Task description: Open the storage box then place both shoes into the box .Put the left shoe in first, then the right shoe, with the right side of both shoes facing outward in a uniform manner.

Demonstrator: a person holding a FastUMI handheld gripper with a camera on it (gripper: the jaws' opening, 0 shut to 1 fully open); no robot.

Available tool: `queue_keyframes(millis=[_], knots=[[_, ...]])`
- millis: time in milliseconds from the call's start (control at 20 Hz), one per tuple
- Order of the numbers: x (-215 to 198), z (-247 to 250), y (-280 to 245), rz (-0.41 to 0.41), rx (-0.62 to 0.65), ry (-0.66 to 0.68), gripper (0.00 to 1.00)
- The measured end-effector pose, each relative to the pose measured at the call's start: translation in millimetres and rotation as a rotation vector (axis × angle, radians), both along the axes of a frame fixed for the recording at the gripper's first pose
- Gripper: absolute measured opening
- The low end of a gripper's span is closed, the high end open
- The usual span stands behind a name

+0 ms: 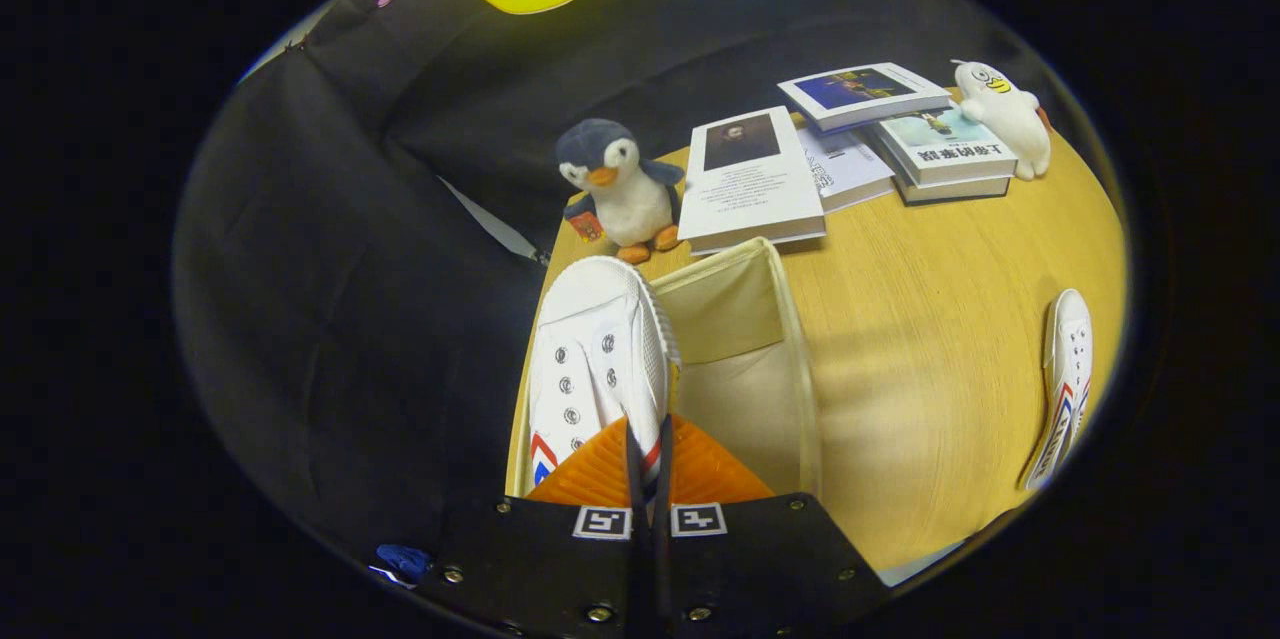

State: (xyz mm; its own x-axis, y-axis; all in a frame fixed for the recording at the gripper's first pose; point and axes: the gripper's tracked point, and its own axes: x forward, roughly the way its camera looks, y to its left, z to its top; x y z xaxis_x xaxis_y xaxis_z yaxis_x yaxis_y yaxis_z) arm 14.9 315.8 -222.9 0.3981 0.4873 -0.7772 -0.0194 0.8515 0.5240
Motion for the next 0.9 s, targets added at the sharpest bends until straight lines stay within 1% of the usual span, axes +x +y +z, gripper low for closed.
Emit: queue_keyframes(millis=[200, 550, 650, 750, 800, 850, 900], knots=[[-11.5, -26.2, 20.7, 0.023, -0.040, 0.042, 0.00], [-18.8, -70.2, 34.8, 0.011, -0.103, 0.126, 0.01], [-19.4, -78.5, 37.7, -0.002, -0.099, 0.153, 0.01], [-15.1, -81.3, 37.6, -0.005, -0.113, 0.151, 0.01], [-15.1, -84.4, 37.1, 0.005, -0.132, 0.154, 0.01], [-17.5, -88.0, 36.7, 0.021, -0.152, 0.160, 0.04], [-19.4, -89.5, 36.6, 0.037, -0.164, 0.160, 0.04]])
